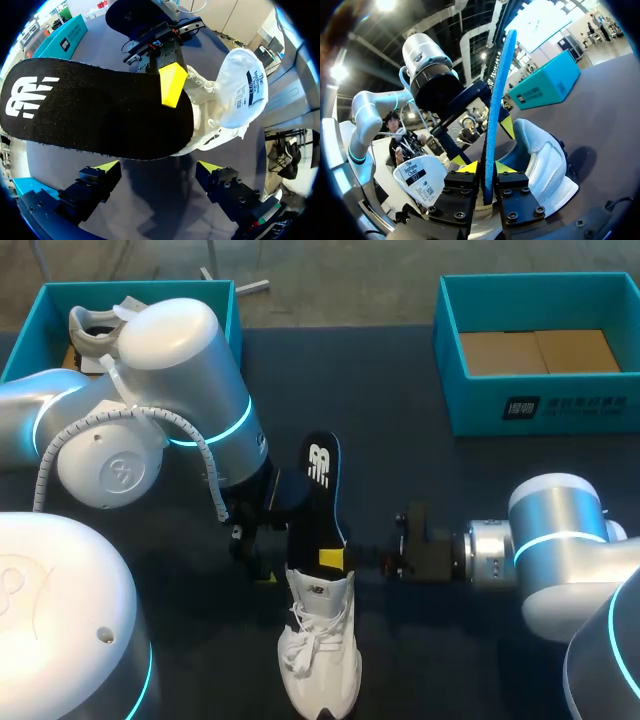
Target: Take the shoe out of the shoebox, open the shoe tongue, remove and reinsert the insole, then place the shoe into the shoebox
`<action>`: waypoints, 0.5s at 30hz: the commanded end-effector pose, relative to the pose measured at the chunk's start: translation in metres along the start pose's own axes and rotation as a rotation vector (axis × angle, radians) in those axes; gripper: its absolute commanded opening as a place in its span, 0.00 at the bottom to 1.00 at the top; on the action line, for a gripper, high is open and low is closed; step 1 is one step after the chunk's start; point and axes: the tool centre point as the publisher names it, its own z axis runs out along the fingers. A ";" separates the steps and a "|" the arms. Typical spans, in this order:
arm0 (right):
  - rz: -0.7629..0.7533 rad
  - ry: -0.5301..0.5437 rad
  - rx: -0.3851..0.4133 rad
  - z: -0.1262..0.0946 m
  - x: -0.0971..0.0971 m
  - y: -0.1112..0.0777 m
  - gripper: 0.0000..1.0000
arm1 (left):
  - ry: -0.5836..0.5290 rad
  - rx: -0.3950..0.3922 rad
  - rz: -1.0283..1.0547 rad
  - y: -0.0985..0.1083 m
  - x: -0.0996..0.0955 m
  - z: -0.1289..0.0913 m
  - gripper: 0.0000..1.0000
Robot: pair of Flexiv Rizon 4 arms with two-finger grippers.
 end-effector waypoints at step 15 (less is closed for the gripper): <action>-0.030 0.031 0.018 0.001 0.001 0.009 0.28 | -0.001 -0.002 -0.001 -0.001 0.000 0.001 1.00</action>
